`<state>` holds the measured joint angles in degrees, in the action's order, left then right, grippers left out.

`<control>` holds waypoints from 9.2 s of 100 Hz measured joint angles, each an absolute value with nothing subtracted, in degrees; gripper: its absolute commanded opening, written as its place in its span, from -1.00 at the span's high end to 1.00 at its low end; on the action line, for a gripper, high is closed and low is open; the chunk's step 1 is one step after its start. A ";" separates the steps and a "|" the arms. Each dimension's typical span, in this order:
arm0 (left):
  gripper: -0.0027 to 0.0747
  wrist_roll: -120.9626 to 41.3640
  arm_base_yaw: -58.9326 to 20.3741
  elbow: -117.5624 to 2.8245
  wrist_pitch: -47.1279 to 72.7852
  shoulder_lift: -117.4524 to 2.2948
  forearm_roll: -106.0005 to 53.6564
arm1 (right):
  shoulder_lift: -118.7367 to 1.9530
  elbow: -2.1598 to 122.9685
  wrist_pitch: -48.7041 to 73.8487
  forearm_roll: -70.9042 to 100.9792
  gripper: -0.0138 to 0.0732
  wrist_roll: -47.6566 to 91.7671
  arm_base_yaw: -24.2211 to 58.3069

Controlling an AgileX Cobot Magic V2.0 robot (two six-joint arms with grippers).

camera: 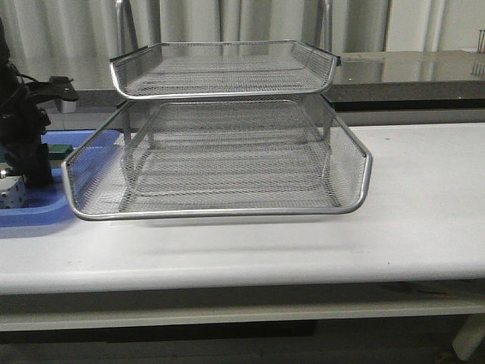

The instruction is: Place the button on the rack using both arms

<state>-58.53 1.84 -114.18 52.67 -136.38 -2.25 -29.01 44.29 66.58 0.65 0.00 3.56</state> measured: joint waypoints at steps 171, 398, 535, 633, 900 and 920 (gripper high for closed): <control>0.96 -49.55 -15.43 -113.78 72.33 -103.50 -15.57 | -29.01 44.29 66.58 0.65 0.82 0.00 3.56; -0.23 -31.40 -26.32 -102.29 71.89 -89.14 -0.43 | -28.88 44.29 66.58 0.65 0.82 0.00 3.56; 0.56 -10.54 -0.96 -40.28 58.05 -32.48 -3.26 | -28.88 44.29 66.58 0.65 0.82 0.00 3.56; 0.99 -10.50 -0.96 -40.25 58.16 -32.16 -3.26 | -28.88 44.29 63.71 3.24 0.82 0.00 3.56; 0.99 -10.40 -0.96 -40.25 58.16 -32.16 -3.26 | -94.46 44.30 7.27 35.11 0.82 0.00 38.47; 0.99 -10.40 -0.96 -40.25 58.16 -32.16 -3.26 | -96.04 46.43 6.19 35.11 0.82 0.52 38.47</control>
<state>-10.40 -0.96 -40.25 58.16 -32.16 -3.26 -96.04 46.43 6.19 35.11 0.52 38.47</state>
